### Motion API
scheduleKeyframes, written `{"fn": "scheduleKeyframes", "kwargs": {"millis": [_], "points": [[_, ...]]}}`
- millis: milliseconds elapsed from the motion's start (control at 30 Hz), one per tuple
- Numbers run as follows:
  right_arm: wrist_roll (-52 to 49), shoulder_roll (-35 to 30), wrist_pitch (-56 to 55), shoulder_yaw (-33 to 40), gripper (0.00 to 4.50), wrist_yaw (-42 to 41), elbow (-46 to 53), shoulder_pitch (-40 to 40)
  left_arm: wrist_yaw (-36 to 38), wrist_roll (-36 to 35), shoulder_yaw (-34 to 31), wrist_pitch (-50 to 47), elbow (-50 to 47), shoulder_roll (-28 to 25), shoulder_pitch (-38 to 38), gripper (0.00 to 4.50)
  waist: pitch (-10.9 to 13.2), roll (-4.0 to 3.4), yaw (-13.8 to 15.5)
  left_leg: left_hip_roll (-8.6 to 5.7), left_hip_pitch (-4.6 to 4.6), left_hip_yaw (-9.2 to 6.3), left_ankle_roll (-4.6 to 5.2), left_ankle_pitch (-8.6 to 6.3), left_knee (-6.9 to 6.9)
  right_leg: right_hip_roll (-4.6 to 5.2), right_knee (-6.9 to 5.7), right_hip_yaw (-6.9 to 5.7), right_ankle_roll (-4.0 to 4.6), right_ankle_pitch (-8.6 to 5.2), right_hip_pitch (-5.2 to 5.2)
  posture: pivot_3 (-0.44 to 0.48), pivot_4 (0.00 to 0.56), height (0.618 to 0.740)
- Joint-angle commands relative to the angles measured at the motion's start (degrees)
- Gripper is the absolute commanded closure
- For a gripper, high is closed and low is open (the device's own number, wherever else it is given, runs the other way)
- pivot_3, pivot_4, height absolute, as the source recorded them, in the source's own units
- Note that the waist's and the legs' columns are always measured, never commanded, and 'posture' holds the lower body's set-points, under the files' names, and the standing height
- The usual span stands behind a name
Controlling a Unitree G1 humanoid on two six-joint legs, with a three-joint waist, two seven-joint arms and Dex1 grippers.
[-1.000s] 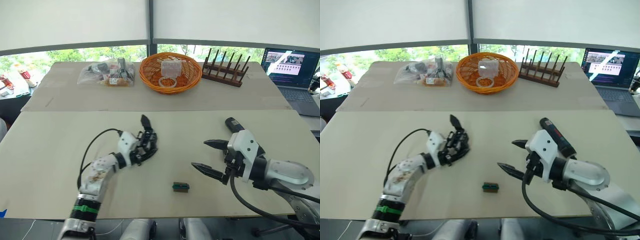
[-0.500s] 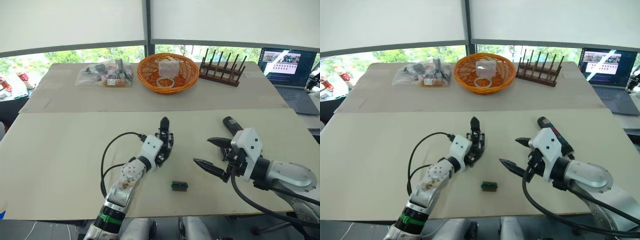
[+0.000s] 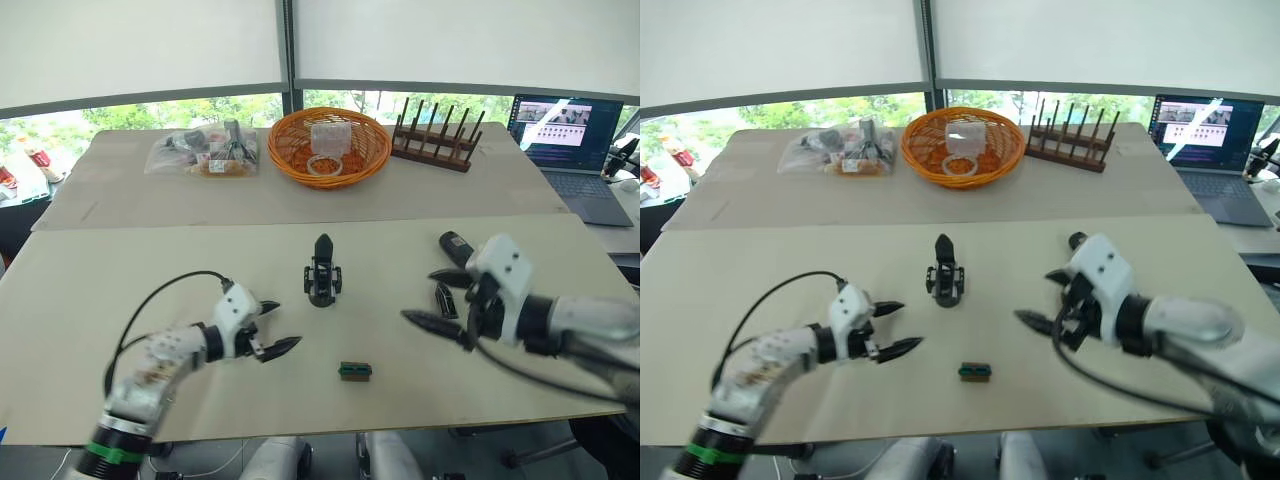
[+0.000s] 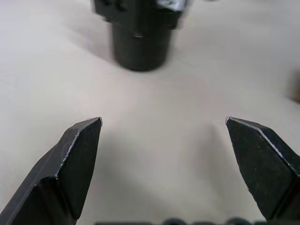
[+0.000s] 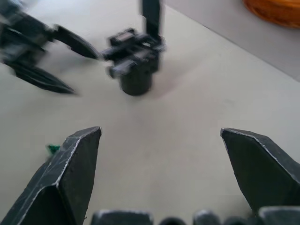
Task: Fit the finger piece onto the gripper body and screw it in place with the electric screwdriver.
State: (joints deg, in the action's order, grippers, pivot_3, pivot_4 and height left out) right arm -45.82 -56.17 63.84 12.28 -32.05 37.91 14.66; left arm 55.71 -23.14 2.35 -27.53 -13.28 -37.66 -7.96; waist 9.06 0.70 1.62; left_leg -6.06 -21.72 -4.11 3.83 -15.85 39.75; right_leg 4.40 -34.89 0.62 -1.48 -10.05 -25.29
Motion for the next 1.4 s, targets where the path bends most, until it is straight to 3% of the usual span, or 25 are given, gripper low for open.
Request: {"fn": "scheduleKeyframes", "kwargs": {"millis": [33,167,333,467,700,800,1000,1067,1100,1133,1200,1300,1400], "points": [[-2.3,-4.3,9.7,-1.8,0.0,-1.0,-6.2,7.5,8.5,-8.0,-2.3,-5.3,-4.8,-5.3,-5.8,0.02,0.0,-0.01,0.3,0.0,-0.07,0.0,0.01,0.0,0.01,0.0,0.01,-0.06,0.0,0.0,-0.05,0.0,0.15,0.74],[-3.1,0.6,27.2,-7.2,0.0,1.8,-21.9,24.3,14.2,-13.9,-3.2,-6.8,-10.0,-9.5,-12.5,0.02,0.0,0.01,-0.4,-0.05,-0.13,0.06,0.11,-0.06,-0.01,0.03,0.18,0.11,-0.01,0.0,-0.05,0.0,0.15,0.74],[-0.9,1.1,28.7,-18.3,0.0,4.9,-38.2,32.2,16.2,-22.8,-3.7,-12.7,-13.7,-10.1,-21.1,0.02,0.0,0.07,-0.8,-0.04,-0.61,0.07,-0.19,0.13,0.01,0.1,0.16,0.24,0.01,0.02,-0.56,0.0,0.15,0.74],[0.9,5.2,28.7,-24.3,0.0,7.1,-52.4,38.1,17.1,-19.3,-0.5,-9.2,-13.6,-9.3,-24.4,0.02,0.0,0.07,-1.4,-0.09,-0.86,0.17,-0.25,0.17,0.01,0.1,0.0,0.31,0.02,0.02,-0.94,0.0,0.15,0.74],[2.4,7.8,28.7,-32.0,0.0,6.2,-59.6,42.8,15.9,-17.7,1.6,-7.8,-12.1,-7.1,-26.8,0.02,0.0,0.07,-1.5,-0.07,-0.85,0.26,-0.28,0.19,0.03,0.05,-0.06,0.34,0.03,0.03,-0.96,0.0,0.15,0.74],[2.6,8.5,28.7,-33.6,0.73,6.0,-58.9,42.1,15.0,-16.2,2.3,-7.0,-11.1,-6.0,-27.9,0.0,0.0,0.07,-1.5,-0.06,-0.81,0.26,-0.28,0.2,0.05,0.03,-0.09,0.32,0.03,0.04,-0.93,0.0,0.15,0.74],[3.7,5.7,27.8,-37.4,2.78,0.2,-50.6,40.2,14.5,-13.0,3.8,-5.5,-8.3,-5.1,-28.9,0.0,0.0,0.07,-1.8,-0.04,-0.73,0.26,-0.29,0.2,0.06,-0.01,-0.13,0.32,0.03,0.05,-0.9,0.0,0.15,0.74],[5.8,1.0,21.7,-40.7,3.38,-7.7,-45.3,40.0,14.8,-12.7,3.1,-5.3,-6.8,-5.3,-28.7,0.0,0.0,0.06,-1.8,-0.05,-0.73,0.26,-0.29,0.2,0.05,-0.02,-0.16,0.31,0.03,0.04,-0.94,0.0,0.15,0.74],[8.5,-2.4,14.6,-43.6,3.38,-14.4,-41.8,39.8,14.4,-12.8,2.7,-5.8,-5.9,-5.1,-28.9,0.0,0.1,0.04,-1.8,-0.05,-0.76,0.26,-0.29,0.2,0.05,-0.02,-0.15,0.3,0.03,0.04,-0.96,0.0,0.15,0.74],[13.9,-6.7,-0.4,-45.6,3.38,-25.3,-38.8,38.7,12.6,-12.7,2.1,-6.1,-4.3,-3.8,-29.8,0.0,0.1,0.01,-1.7,-0.07,-0.77,0.27,-0.28,0.2,0.08,-0.02,-0.14,0.26,0.03,0.04,-0.98,0.0,0.15,0.74],[21.9,-10.6,-15.4,-47.4,3.38,-34.7,-40.2,40.0,8.9,-13.5,1.0,-7.8,-1.1,-1.1,-31.9,0.0,0.2,-0.17,-1.4,-0.14,-0.81,0.28,-0.2,0.16,0.22,-0.09,-0.13,0.14,-0.1,0.0,-0.95,0.0,0.15,0.74],[25.8,-10.0,-22.3,-43.5,3.38,-37.3,-44.5,41.7,2.9,-14.5,-0.9,-10.6,1.8,2.9,-34.5,0.0,0.2,-0.12,-1.7,-0.18,-0.77,0.36,-0.17,0.15,0.39,-0.1,-0.12,0.18,-0.28,0.07,-0.84,0.0,0.15,0.74],[26.2,-7.1,-26.3,-35.5,3.38,-33.3,-43.8,40.8,-7.1,-18.1,-4.5,-16.7,4.4,9.9,-38.4,0.0,0.2,-0.09,-1.7,-0.17,-0.77,0.38,-0.18,0.14,0.44,0.02,-0.14,0.3,-0.3,0.12,-0.87,0.0,0.15,0.74]]}}
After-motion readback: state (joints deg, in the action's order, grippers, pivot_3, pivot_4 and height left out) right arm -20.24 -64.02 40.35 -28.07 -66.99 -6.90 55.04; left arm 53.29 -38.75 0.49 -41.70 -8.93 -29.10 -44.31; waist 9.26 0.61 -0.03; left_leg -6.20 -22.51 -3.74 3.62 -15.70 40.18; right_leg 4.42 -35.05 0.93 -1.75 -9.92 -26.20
